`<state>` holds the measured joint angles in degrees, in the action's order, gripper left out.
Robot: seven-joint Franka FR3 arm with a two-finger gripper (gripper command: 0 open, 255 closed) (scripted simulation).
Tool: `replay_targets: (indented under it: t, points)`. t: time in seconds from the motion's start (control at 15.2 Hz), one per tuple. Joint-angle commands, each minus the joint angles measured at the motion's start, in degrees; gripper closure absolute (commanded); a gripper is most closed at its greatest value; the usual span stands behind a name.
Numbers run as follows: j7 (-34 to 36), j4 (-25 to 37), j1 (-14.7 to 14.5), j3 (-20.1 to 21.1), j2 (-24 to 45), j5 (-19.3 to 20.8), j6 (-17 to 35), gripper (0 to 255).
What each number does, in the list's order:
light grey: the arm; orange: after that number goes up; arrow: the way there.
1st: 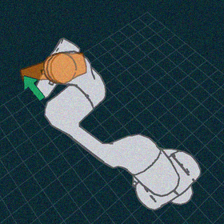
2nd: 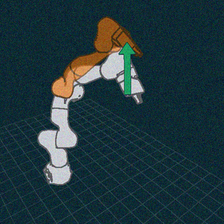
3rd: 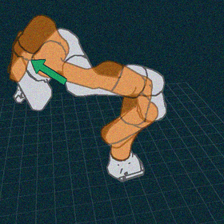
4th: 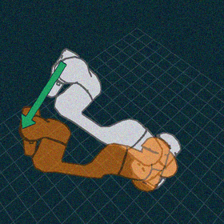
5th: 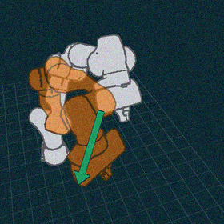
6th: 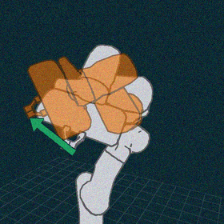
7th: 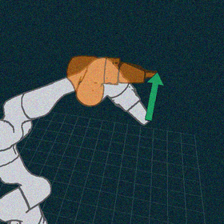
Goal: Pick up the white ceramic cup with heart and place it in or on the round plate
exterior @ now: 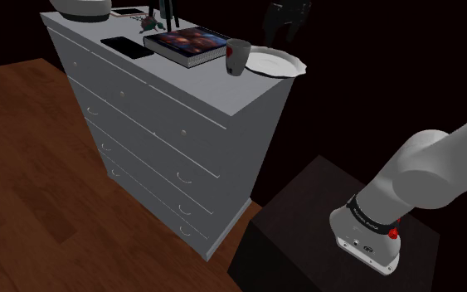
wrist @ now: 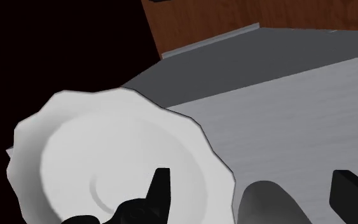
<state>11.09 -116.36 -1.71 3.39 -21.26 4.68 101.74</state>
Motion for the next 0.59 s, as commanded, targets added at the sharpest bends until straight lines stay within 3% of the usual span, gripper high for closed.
replay_targets:
  t: [0.0, 0.53]
  points:
    - [1.9, 3.5, -0.3, 1.2, 4.3, 0.2, 0.5, 0]
    - [8.2, 22.4, -2.1, 4.8, 22.5, 2.6, -1.6, 0]
